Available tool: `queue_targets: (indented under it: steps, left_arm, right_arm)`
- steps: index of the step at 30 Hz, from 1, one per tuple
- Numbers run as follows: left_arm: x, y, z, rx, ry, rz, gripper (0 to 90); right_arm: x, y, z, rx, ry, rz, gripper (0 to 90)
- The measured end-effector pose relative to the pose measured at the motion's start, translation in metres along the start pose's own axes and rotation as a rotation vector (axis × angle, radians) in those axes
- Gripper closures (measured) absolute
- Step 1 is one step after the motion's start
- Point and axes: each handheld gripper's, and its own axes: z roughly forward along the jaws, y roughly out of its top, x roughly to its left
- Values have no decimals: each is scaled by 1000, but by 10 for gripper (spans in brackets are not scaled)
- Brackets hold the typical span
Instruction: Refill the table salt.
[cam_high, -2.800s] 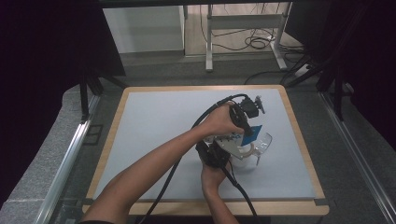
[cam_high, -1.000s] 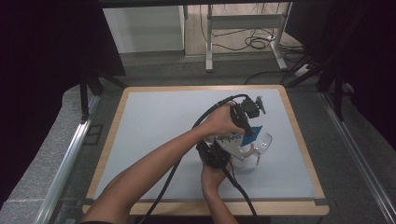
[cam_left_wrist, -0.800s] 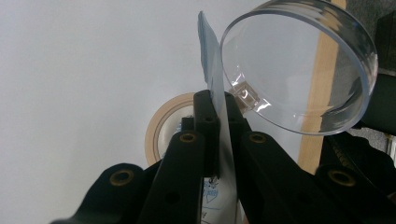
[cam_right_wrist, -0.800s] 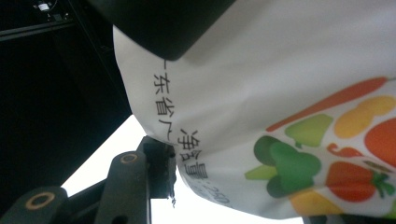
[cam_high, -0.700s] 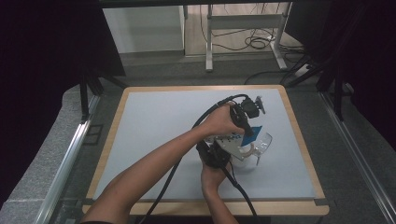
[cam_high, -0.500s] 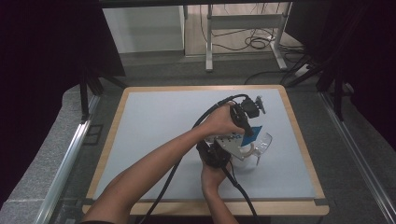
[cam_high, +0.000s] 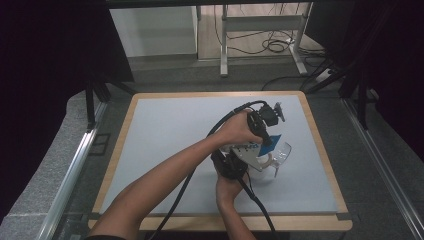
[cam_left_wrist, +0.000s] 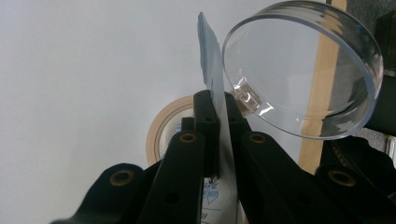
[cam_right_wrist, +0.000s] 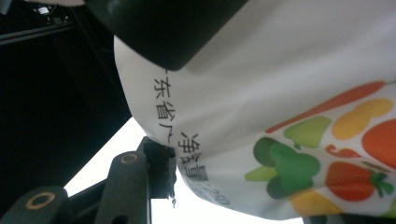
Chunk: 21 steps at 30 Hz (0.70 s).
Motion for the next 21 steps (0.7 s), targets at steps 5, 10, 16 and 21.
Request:
queue_targets:
  steps: [5, 10, 16, 21]
  left_arm:
    - [-1, 2, 0, 3, 2, 3, 899]
    - [-1, 3, 1, 10, 4, 5, 899]
    - [-1, 2, 0, 9, 6, 3, 899]
    - [0, 2, 0, 9, 5, 3, 898]
  right_arm:
    - [-1, 1, 0, -6, -1, 2, 529]
    - [-1, 1, 0, -5, -1, 4, 529]
    - [-1, 2, 0, -8, 0, 7, 529]
    - [0, 1, 0, -9, -1, 5, 529]
